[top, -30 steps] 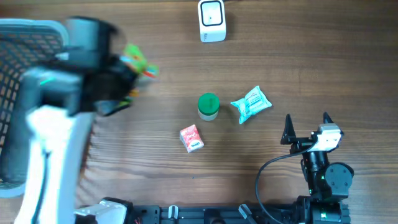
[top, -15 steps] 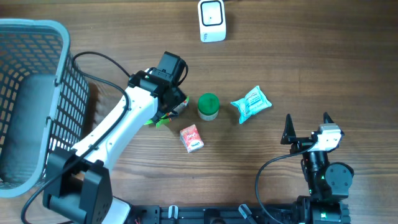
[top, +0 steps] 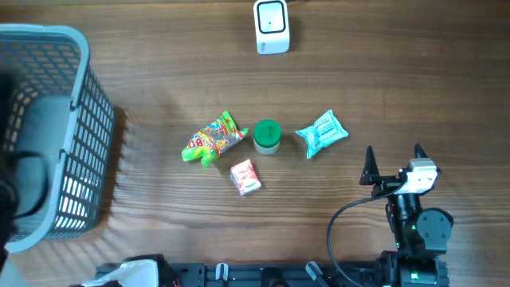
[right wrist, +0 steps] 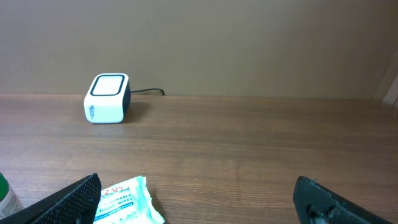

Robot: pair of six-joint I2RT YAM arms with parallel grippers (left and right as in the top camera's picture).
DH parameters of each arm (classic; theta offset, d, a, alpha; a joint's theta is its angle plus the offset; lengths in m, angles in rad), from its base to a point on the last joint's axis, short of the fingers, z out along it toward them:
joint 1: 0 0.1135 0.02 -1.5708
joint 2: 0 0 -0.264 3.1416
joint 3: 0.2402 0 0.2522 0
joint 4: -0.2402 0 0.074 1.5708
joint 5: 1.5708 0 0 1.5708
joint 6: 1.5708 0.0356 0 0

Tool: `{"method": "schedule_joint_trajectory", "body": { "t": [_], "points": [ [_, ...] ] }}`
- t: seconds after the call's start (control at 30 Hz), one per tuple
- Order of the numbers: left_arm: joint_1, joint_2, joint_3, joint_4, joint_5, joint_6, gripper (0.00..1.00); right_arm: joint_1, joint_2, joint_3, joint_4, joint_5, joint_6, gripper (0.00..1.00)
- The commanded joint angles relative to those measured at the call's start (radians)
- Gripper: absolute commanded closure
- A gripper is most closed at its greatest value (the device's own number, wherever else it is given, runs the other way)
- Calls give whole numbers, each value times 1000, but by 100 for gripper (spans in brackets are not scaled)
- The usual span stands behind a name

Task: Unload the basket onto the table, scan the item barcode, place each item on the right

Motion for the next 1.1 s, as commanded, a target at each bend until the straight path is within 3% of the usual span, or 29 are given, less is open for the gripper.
{"method": "schedule_joint_trajectory", "body": {
  "t": [0.0,0.1,0.2,0.3,0.5,1.07],
  "points": [
    [279,81,-71,-1,219,-32,0,3,-6,-1,5,10,-12,0],
    [436,157,-222,-1,256,-30,0,3,-6,-1,5,10,-12,0],
    [501,259,-344,-1,256,2,0,3,-6,-1,5,10,-12,0],
    [501,390,-412,-2,283,102,0,3,-6,-1,5,10,-12,0],
    [502,489,-584,35,305,113,0,3,-6,-1,5,10,-11,0],
    [501,497,-1125,483,300,110,0,3,-6,-1,5,10,-12,0]
  ]
}}
